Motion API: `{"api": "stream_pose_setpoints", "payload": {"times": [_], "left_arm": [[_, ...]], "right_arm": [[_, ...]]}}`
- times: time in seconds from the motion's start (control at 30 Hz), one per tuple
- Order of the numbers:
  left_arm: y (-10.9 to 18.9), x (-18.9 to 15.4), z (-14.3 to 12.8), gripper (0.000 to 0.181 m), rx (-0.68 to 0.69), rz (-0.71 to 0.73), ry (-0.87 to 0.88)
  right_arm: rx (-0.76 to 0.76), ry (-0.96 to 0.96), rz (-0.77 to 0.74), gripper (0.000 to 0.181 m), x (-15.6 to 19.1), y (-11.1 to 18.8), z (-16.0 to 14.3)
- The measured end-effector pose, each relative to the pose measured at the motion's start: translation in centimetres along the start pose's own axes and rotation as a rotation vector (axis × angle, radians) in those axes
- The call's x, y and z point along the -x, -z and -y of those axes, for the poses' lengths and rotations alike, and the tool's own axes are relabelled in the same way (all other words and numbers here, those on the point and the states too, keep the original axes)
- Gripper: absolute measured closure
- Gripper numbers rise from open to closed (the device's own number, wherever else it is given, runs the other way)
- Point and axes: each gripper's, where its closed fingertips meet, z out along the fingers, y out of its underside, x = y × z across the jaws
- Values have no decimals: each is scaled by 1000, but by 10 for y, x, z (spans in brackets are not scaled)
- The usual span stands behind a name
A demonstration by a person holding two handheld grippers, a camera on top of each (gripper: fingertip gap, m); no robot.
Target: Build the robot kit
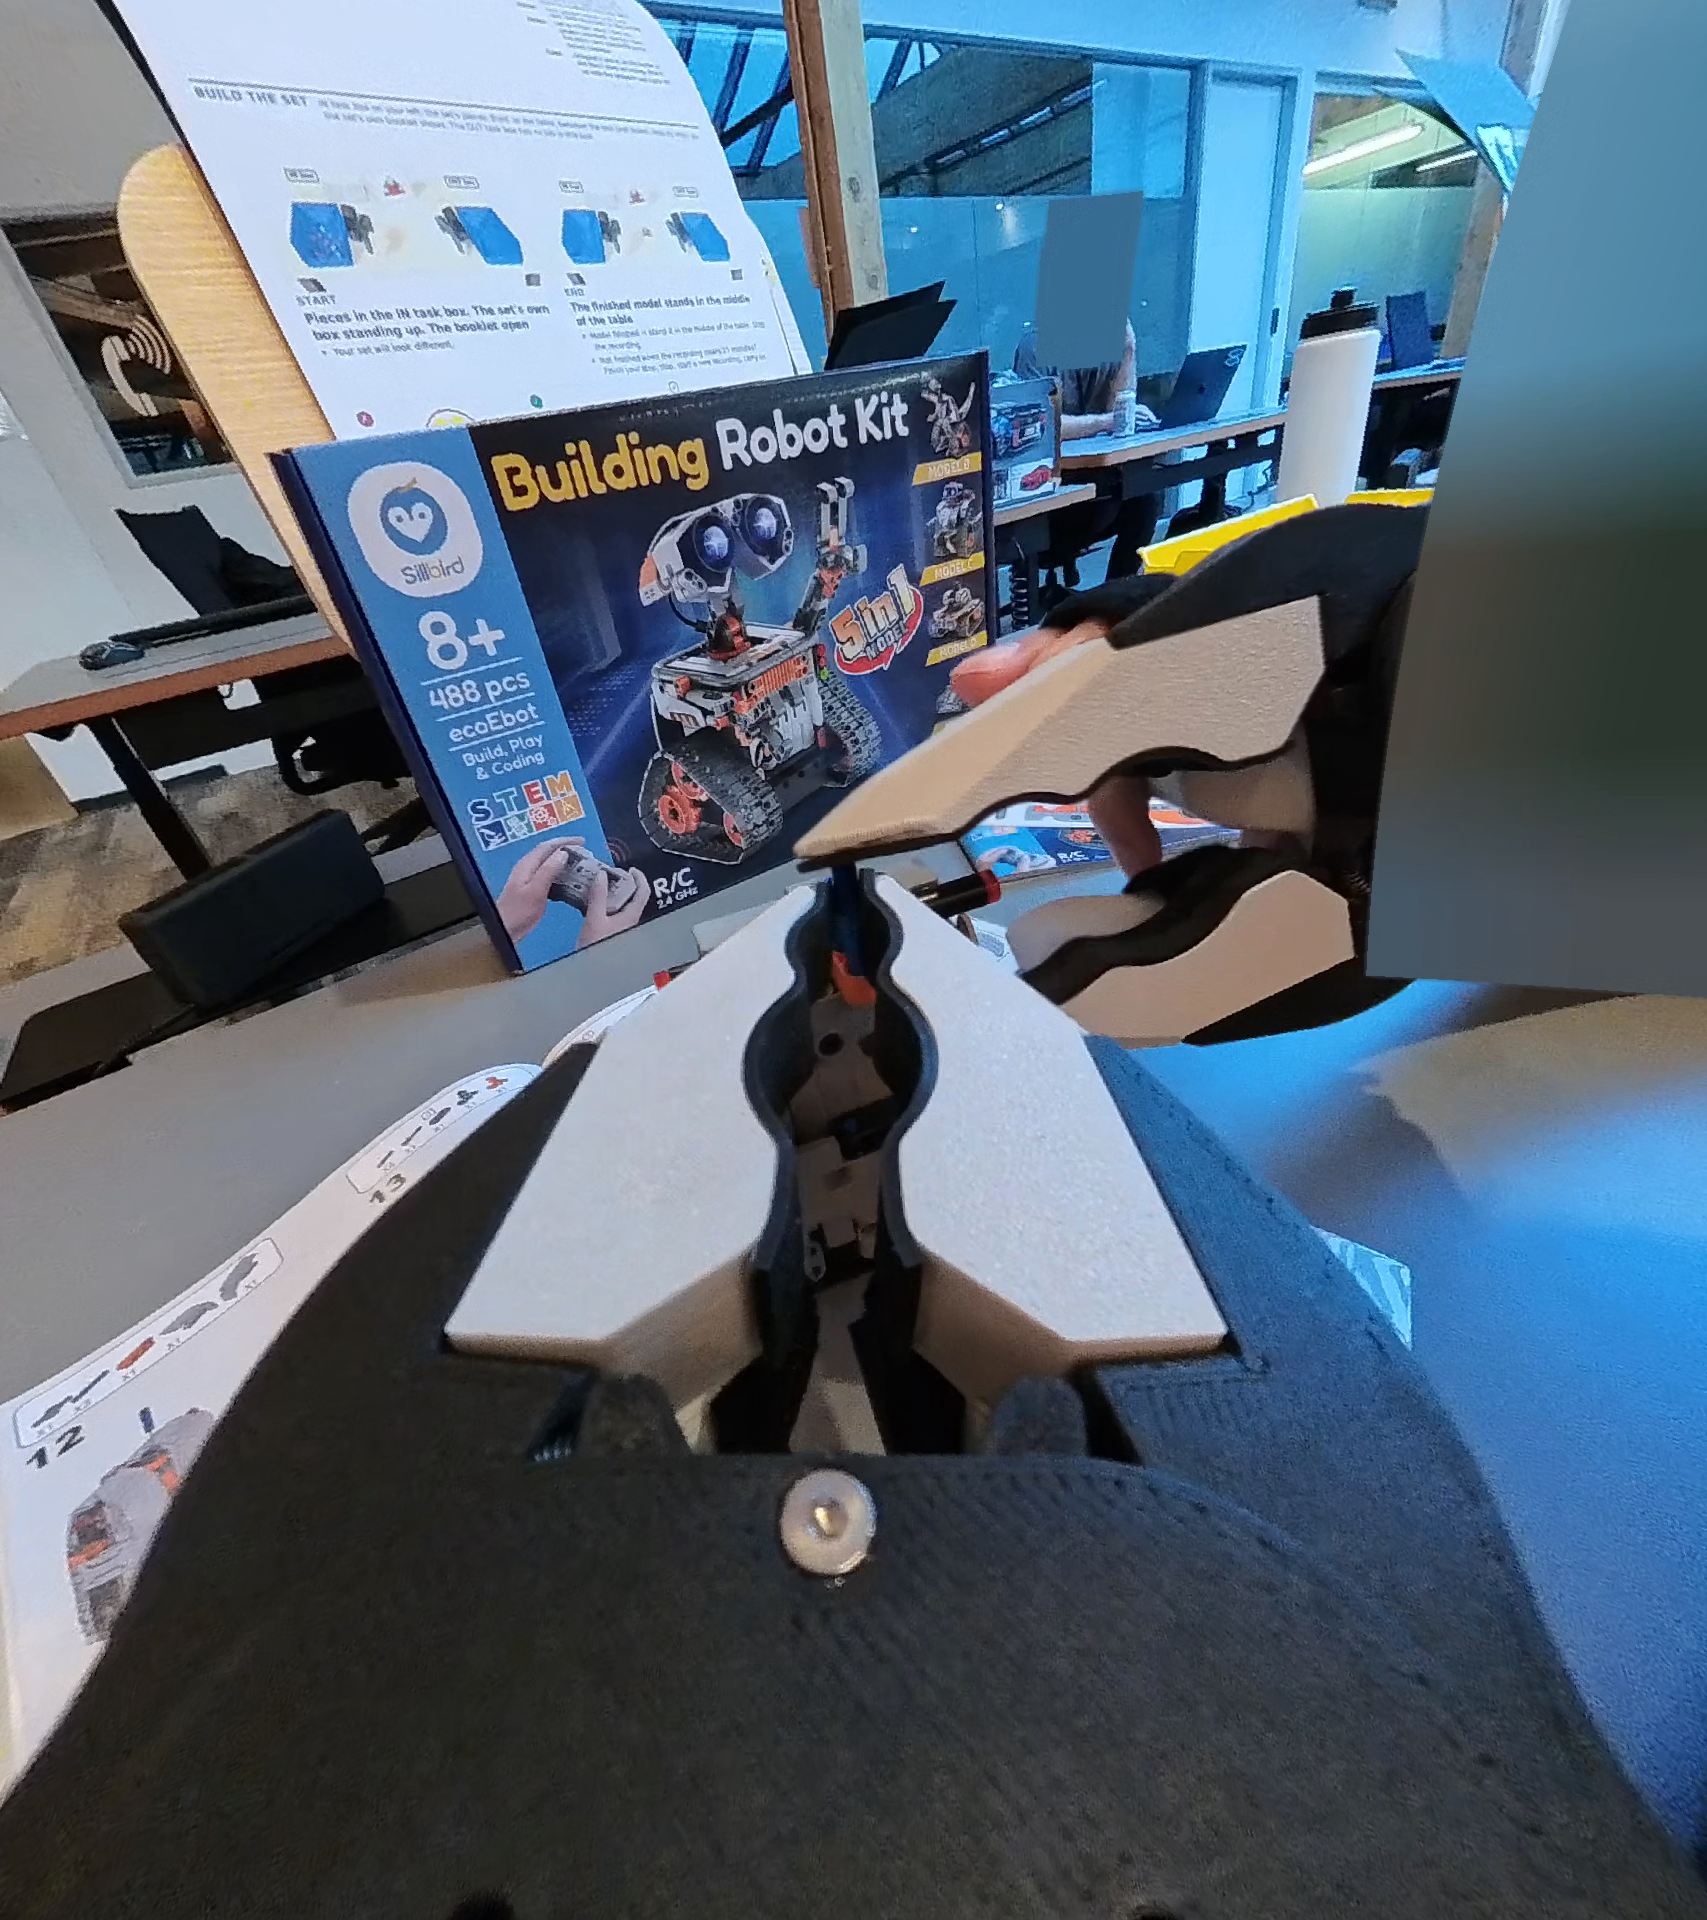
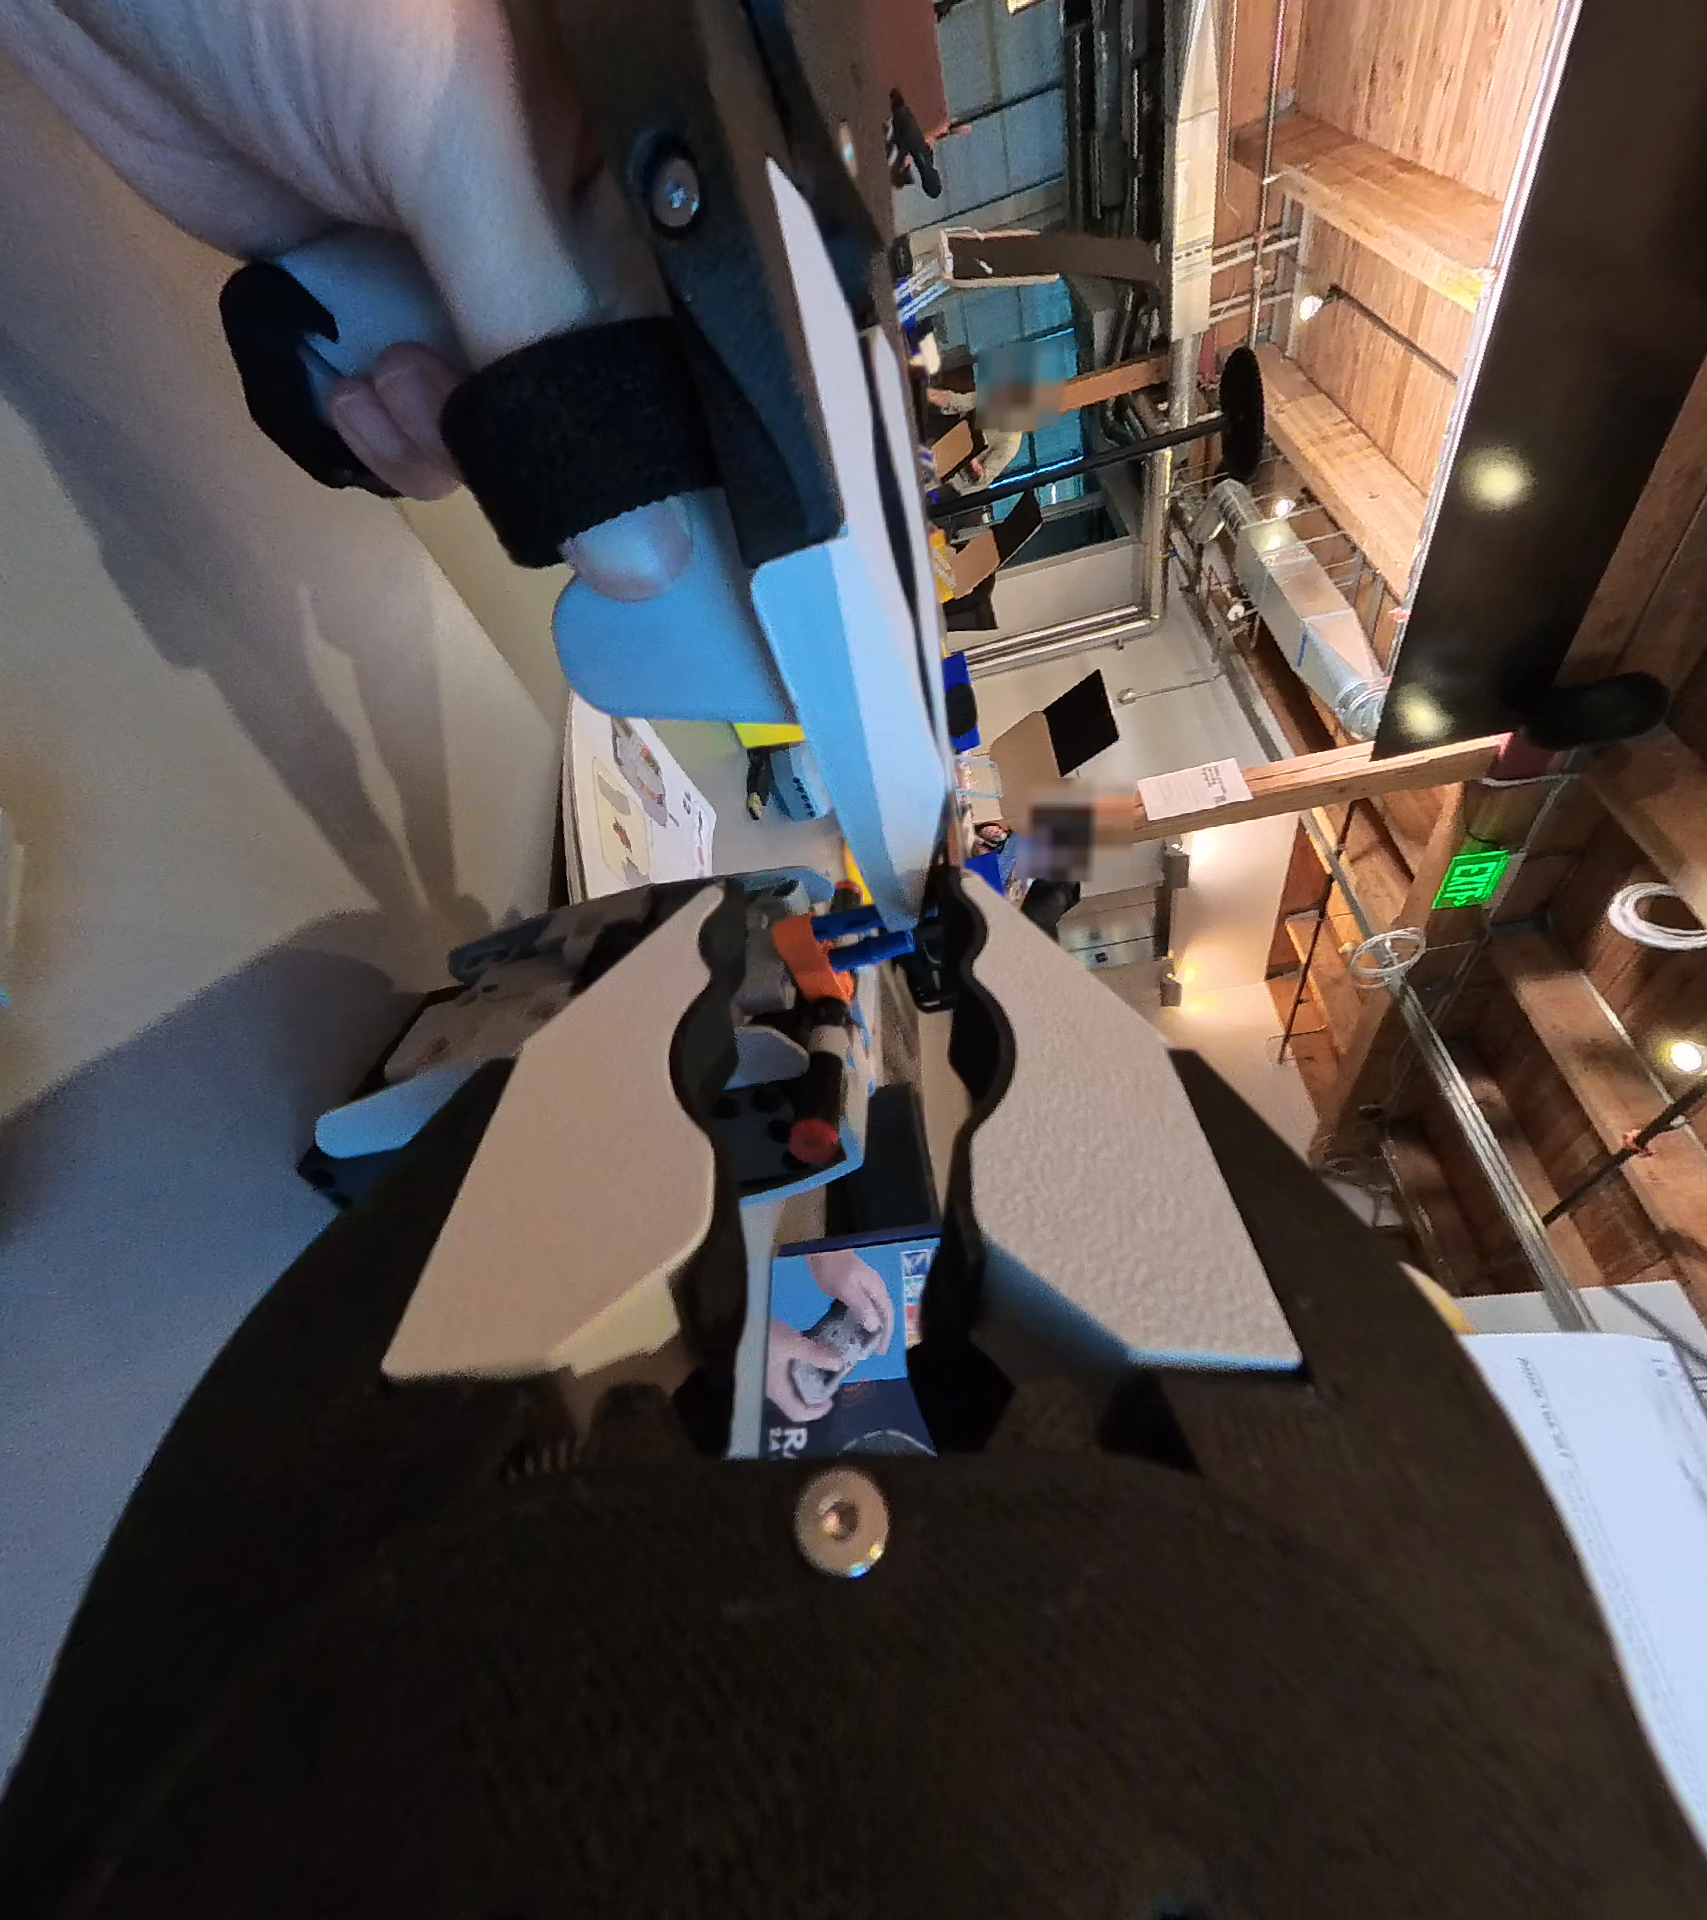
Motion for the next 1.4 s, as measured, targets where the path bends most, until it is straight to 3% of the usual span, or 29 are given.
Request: {"api": "stream_pose_setpoints", "payload": {"times": [0.23,0.43,0.67,1.4], "left_arm": [[2,3,3,180,-17,0,31],[2,5,3,180,-20,5,46],[-1,-1,8,180,-54,-7,125],[-3,1,2,180,-58,-9,87]], "right_arm": [[50,188,-16,135,-3,-2,-5],[66,238,103,133,2,0,-6],[-4,217,95,135,-16,4,15],[31,170,75,144,-2,-4,-4]]}}
